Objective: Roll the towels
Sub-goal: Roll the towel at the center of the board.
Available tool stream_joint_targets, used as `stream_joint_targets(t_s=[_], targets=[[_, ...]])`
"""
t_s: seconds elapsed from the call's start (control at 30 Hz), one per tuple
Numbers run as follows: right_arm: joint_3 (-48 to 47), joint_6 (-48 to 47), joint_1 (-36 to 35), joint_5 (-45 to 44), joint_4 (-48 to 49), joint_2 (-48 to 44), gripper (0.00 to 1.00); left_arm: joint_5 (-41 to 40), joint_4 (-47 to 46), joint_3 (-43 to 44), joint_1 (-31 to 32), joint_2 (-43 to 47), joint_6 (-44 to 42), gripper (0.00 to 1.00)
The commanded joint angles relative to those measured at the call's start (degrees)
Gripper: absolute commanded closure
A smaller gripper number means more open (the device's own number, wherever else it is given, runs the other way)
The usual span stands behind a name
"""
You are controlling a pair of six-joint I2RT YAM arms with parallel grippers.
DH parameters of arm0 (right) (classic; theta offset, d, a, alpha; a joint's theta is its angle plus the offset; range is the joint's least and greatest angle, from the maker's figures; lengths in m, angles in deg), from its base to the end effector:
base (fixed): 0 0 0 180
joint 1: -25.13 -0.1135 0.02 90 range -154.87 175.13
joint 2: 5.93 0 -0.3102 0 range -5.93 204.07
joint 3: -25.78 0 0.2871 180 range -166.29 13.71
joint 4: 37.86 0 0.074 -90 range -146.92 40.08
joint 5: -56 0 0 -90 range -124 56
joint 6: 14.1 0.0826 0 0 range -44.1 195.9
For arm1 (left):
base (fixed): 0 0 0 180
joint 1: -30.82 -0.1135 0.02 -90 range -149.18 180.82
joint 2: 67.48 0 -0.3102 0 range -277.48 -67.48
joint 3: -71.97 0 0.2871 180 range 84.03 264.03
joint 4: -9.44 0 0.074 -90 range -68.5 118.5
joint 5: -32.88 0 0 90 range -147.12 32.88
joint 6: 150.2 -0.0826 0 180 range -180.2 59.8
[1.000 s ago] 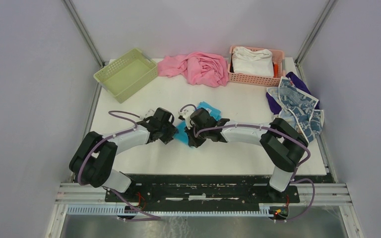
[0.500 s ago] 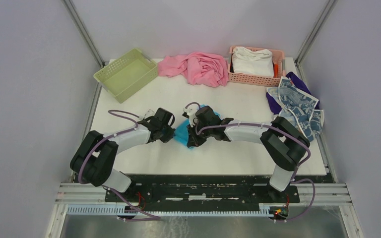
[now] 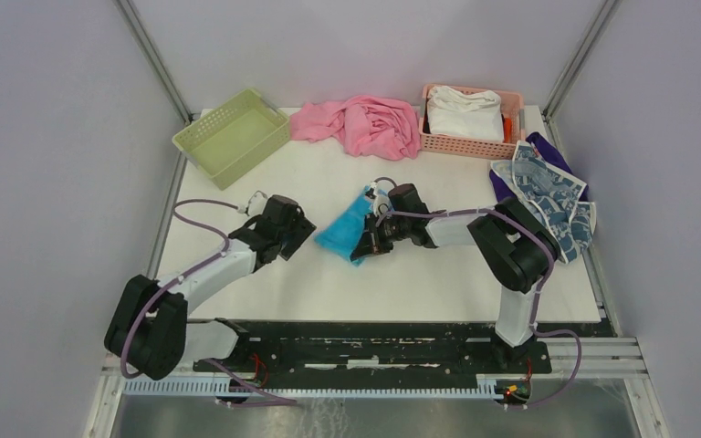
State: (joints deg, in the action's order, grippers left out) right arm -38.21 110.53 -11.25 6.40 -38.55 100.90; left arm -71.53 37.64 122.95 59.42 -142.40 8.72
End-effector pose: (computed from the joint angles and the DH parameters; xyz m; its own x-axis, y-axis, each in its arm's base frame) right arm 0.3061 0.2920 0.1209 -0.9279 -0.1461 -0.3429 -0.3679 0.5073 0.7793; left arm 0.2699 -0.1237 0.1749 -0.5568 -0.7257 -0.4041 -0.5283 0.6848 -0.5020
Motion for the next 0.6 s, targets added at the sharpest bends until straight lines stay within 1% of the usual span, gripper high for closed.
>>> stream_joint_targets(t_s=[0.0, 0.13, 0.27, 0.33, 0.4, 0.57], targets=[[0.0, 6.2, 2.2, 6.7, 6.2, 3.4, 0.99, 2.6, -6.2, -5.9, -3.1, 6.3, -6.8, 0.27], [0.2, 8.4, 3.8, 8.2, 7.3, 6.4, 0.99, 8.2, -12.9, -12.2, -5.3, 11.1, -8.3, 0.26], [2.2, 14.8, 6.1, 10.6, 15.3, 9.5, 0.99, 13.1, -18.6, -15.4, -5.6, 11.8, -9.1, 0.27], [2.7, 17.7, 7.1, 11.7, 18.9, 10.9, 1.00, 15.1, -21.2, -15.7, -5.7, 10.3, -9.4, 0.27], [2.6, 19.1, 7.7, 12.4, 20.5, 12.2, 0.99, 17.7, -23.4, -15.4, -5.6, 7.8, -9.7, 0.28], [1.5, 19.1, 8.2, 13.0, 19.2, 13.4, 0.99, 22.2, -27.8, -12.7, -5.7, -0.4, -10.4, 0.32]])
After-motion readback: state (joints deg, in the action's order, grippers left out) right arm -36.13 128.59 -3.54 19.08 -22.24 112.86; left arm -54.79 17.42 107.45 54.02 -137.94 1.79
